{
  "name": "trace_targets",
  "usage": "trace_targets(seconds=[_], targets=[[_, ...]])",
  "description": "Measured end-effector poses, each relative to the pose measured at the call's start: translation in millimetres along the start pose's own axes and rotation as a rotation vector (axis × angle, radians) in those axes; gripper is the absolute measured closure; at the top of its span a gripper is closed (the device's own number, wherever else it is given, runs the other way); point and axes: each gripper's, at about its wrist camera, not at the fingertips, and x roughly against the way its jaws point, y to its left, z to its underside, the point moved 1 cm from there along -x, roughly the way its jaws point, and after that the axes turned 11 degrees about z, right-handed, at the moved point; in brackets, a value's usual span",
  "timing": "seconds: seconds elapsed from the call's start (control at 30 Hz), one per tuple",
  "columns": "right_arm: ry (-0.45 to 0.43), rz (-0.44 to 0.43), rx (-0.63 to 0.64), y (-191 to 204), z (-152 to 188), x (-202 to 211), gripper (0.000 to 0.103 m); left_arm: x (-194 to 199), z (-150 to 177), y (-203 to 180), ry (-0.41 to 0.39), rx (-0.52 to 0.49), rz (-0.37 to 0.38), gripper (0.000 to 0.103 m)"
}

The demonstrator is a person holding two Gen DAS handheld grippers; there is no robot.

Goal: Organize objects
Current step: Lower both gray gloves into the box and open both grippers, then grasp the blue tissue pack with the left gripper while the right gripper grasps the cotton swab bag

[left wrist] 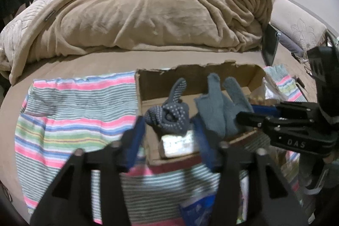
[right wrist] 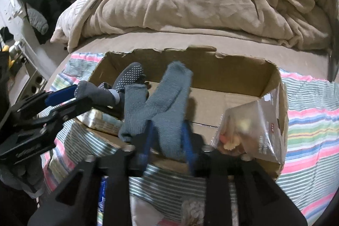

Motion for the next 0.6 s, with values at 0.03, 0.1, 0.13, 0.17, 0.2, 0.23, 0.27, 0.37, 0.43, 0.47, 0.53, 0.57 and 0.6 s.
trace_targets(seconds=[0.03, 0.1, 0.13, 0.17, 0.2, 0.23, 0.27, 0.37, 0.43, 0.47, 0.53, 0.57, 0.6], targets=[[-0.003, 0.001, -0.005, -1.6, 0.4, 1.5, 0.063, 3.6, 0.7, -0.7, -0.008, 0.006, 0.001, 0.036], [-0.011, -0.001, -0.011, -4.5, 2.1, 5.3, 0.063, 8.6, 1.7, -1.6, -0.012, 0.014, 0.002, 0.036], [-0.016, 0.0, -0.013, -5.8, 3.0, 8.0, 0.062, 11.1, 2.6, -2.6, -0.013, 0.015, -0.003, 0.036], [-0.02, 0.001, -0.015, -7.2, 4.0, 10.8, 0.062, 13.3, 3.4, -3.6, -0.014, 0.017, -0.005, 0.036], [-0.024, 0.002, -0.017, -8.4, 4.8, 13.3, 0.062, 16.1, 4.2, -4.9, -0.016, 0.019, -0.005, 0.036], [-0.028, 0.002, -0.019, -9.3, 5.5, 16.1, 0.061, 19.4, 5.0, -6.6, -0.019, 0.02, -0.007, 0.036], [-0.032, 0.004, -0.021, -10.5, 7.0, 19.9, 0.061, 22.2, 5.5, -8.2, -0.022, 0.019, -0.008, 0.036], [-0.04, 0.007, -0.017, -12.7, 9.6, 30.0, 0.061, 30.5, 7.0, -12.7, -0.029, 0.022, -0.005, 0.035], [-0.052, 0.017, -0.011, -13.6, 11.3, 37.5, 0.06, 36.4, 7.6, -16.2, -0.034, 0.026, 0.0, 0.035], [-0.06, 0.021, -0.009, -14.3, 12.4, 42.1, 0.06, 39.6, 8.4, -18.4, -0.037, 0.028, 0.004, 0.035], [-0.073, 0.026, -0.008, -14.8, 14.5, 49.2, 0.05, 44.6, 10.3, -21.9, -0.04, 0.032, 0.011, 0.035], [-0.082, 0.03, -0.007, -15.5, 16.1, 53.9, 0.046, 46.9, 11.5, -23.2, -0.041, 0.037, 0.016, 0.035], [-0.089, 0.032, -0.007, -16.3, 17.5, 57.5, 0.039, 49.6, 13.1, -24.6, -0.042, 0.043, 0.021, 0.034]])
